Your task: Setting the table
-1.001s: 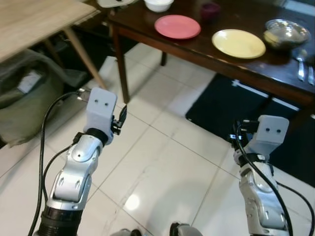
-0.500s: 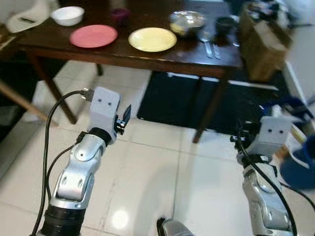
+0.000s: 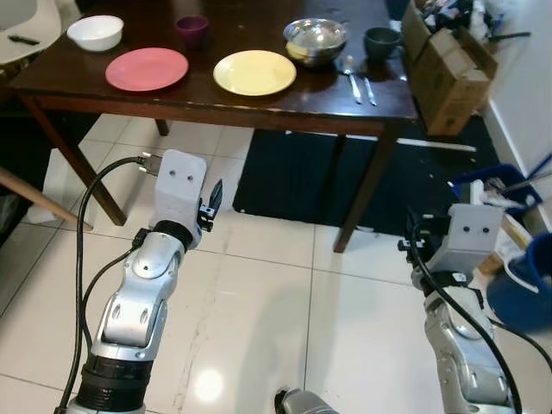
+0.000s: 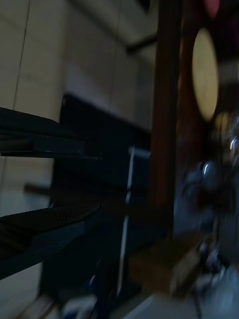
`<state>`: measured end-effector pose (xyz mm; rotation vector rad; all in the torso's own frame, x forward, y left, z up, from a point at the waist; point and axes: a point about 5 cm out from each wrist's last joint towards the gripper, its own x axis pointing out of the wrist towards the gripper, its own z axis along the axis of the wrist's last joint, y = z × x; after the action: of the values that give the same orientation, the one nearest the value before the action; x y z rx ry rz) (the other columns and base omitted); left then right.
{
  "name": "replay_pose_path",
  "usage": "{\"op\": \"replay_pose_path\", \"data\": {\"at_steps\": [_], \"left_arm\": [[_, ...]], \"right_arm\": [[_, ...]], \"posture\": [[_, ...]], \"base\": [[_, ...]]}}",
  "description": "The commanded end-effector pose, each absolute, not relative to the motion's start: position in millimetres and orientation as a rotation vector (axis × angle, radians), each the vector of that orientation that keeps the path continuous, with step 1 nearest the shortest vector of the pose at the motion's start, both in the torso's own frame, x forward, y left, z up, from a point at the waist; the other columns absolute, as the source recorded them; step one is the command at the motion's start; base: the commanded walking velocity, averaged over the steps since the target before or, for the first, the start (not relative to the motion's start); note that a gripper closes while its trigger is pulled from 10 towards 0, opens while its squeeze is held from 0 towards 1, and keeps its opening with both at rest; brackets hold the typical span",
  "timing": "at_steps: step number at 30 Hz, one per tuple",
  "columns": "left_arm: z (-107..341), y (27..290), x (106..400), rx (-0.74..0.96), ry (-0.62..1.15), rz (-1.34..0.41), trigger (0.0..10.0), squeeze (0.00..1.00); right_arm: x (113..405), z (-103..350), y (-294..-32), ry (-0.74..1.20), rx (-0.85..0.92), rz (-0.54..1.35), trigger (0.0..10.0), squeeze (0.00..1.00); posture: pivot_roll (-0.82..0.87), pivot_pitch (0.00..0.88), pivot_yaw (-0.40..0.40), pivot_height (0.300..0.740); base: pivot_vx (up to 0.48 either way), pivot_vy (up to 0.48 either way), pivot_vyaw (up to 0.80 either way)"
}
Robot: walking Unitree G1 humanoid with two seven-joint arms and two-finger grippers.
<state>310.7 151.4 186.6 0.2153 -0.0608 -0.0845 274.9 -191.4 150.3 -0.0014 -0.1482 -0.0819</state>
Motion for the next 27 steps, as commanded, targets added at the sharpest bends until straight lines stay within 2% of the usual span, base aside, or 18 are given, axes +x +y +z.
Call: {"op": "replay_pose_path", "data": {"at_steps": [1, 15, 27], "left_arm": [[183.3, 150.7, 310.4, 0.219, -0.053, -0.078, 10.0, 0.0], [183.4, 148.6, 309.6, 0.219, -0.062, -0.077, 10.0, 0.0], [183.1, 146.9, 309.3, 0.217, -0.066, -0.076, 10.0, 0.0]], "right_arm": [[273.5, 149.9, -189.8, -0.154, 0.012, -0.068, 10.0, 0.0], [273.9, 152.2, -188.4, -0.166, 0.0, -0.047, 10.0, 0.0], [274.1, 152.2, -187.1, -0.172, 0.001, -0.035, 10.0, 0.0]], "posture": [[-0.1, 0.071, 0.082, 0.74], [-0.1, 0.072, 0.082, 0.74], [-0.1, 0.072, 0.081, 0.74]], "base": [[0.48, 0.0, 0.0], [0.48, 0.0, 0.21], [0.479, 0.0, 0.75]]}}
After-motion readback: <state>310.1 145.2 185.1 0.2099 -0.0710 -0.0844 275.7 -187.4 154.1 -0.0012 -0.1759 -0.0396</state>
